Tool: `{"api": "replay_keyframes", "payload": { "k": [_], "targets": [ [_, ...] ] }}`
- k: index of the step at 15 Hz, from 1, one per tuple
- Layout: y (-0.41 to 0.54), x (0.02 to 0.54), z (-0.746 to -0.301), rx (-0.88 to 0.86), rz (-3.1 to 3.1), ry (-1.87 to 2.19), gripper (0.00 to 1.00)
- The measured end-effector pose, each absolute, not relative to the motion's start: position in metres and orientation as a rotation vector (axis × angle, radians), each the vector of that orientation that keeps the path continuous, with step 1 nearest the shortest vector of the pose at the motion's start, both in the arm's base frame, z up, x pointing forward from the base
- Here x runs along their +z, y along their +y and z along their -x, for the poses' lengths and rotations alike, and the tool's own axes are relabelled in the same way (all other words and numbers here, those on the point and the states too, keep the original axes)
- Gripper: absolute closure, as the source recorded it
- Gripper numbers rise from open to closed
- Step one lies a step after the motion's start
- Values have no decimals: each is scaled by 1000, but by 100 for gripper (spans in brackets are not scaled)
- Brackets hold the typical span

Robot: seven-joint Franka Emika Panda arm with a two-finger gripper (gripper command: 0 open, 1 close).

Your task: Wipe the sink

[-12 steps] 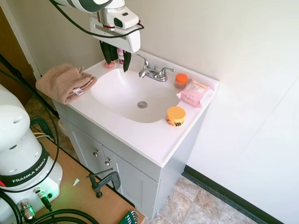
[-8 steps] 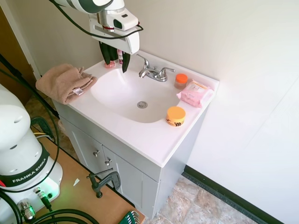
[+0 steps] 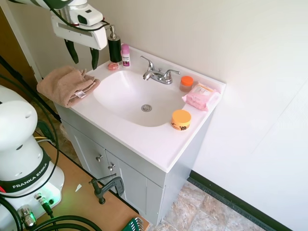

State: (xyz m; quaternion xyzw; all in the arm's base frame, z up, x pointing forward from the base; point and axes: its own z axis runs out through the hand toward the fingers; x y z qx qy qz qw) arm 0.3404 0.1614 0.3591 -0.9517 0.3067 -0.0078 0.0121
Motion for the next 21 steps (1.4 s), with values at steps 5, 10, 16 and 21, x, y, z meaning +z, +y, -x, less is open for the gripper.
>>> {"api": "replay_keyframes", "payload": {
  "k": [5, 10, 16, 21],
  "targets": [
    [214, 350, -305, -61, 3014, 871, 0],
    [247, 343, -292, -80, 3020, 836, 0],
    [271, 310, -310, -66, 3014, 859, 0],
    [256, 297, -336, -68, 3004, 951, 0]
  ]
}}
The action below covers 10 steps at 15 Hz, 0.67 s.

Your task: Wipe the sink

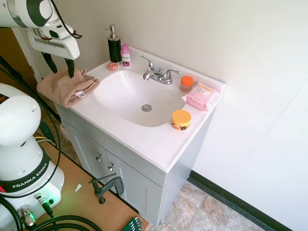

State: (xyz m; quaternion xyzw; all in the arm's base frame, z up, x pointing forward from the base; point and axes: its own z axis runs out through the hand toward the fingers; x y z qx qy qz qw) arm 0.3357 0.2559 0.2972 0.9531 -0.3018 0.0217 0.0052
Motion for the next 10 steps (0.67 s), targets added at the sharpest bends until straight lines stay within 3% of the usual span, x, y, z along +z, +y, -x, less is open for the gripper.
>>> {"api": "replay_keyframes", "payload": {
  "k": [10],
  "targets": [
    [244, 256, -339, -2, -2919, -988, 0]
  ]
}}
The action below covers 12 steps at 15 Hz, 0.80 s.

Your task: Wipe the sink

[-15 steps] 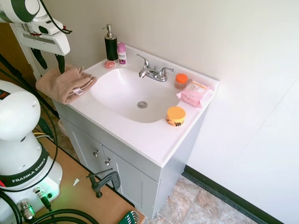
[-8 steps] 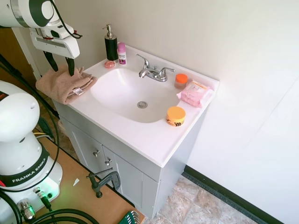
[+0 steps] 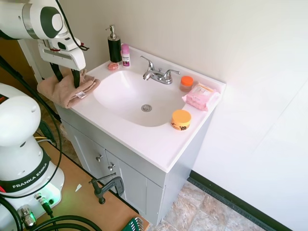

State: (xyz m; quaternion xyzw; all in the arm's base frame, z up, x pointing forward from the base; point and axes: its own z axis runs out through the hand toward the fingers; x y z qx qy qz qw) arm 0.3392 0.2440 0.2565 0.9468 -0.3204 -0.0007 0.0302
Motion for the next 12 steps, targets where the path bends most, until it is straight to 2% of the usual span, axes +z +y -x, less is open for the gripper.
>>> {"api": "replay_keyframes", "payload": {
  "k": [1, 2, 12],
  "targets": [
    [244, 254, -340, -1, -2917, -987, 0],
    [244, 253, -340, 1, -2916, -984, 100],
    [248, 253, -339, 5, -2920, -976, 100]
  ]
}}
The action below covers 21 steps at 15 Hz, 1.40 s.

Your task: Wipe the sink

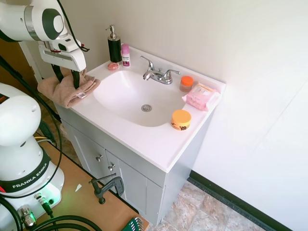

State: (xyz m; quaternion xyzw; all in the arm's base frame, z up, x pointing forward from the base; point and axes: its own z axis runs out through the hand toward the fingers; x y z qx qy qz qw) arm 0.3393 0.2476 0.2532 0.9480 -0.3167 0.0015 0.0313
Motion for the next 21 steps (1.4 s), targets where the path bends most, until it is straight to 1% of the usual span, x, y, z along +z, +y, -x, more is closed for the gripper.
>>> {"api": "replay_keyframes", "payload": {
  "k": [13, 21],
  "targets": [
    [245, 254, -343, 8, -2920, -996, 100],
    [189, 260, -385, 7, -2841, -1272, 100]
  ]
}}
